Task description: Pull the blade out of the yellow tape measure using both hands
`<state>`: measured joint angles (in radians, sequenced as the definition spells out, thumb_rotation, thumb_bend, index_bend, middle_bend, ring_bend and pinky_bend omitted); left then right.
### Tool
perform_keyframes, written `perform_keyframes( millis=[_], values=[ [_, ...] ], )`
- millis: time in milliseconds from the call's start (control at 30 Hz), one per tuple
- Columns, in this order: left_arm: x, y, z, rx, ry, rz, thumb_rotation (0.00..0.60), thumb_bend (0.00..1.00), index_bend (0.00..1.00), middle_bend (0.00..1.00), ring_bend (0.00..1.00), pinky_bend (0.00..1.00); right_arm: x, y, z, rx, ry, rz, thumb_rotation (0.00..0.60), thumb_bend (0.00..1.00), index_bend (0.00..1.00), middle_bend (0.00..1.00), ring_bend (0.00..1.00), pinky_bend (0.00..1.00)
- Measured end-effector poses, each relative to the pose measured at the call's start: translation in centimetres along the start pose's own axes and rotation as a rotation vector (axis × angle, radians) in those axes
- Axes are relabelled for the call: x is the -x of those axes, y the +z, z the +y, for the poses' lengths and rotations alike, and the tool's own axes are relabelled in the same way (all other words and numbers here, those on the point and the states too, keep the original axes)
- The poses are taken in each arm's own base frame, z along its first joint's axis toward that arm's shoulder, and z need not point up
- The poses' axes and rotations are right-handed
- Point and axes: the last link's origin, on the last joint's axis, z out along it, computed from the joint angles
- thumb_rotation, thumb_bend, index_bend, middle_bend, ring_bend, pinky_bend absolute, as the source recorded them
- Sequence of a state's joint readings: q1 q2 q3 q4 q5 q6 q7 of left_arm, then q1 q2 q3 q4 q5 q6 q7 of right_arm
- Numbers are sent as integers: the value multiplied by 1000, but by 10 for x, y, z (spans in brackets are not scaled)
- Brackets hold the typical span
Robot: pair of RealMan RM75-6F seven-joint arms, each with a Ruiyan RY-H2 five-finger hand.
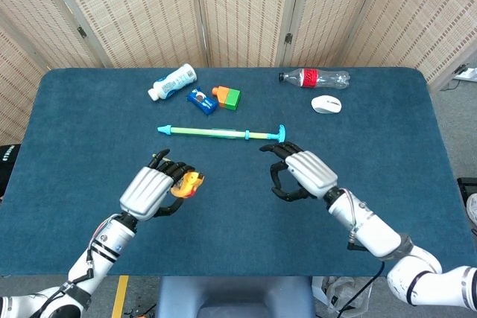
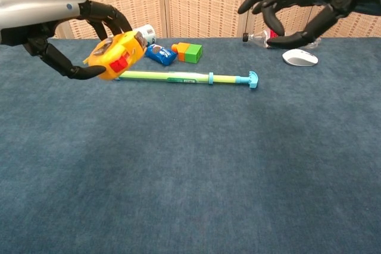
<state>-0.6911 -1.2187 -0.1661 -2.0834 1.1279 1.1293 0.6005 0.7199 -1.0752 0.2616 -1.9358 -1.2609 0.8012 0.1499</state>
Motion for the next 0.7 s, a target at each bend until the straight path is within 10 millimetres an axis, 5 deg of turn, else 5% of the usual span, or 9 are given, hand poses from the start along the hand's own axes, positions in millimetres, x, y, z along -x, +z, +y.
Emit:
perform_keyframes(
  millis=[467,700],
  values=[
    [-1,14,26,5,-43,-13,600,437,471,535,405,96,10,40,-37,16,49,-73,600,347,422,115,54,65],
    [3,17,24,-20,-32,-14,600,437,471,535,405,96,12,43,-42,34,48,-72,600,268,313,105,53,50]
  ],
)
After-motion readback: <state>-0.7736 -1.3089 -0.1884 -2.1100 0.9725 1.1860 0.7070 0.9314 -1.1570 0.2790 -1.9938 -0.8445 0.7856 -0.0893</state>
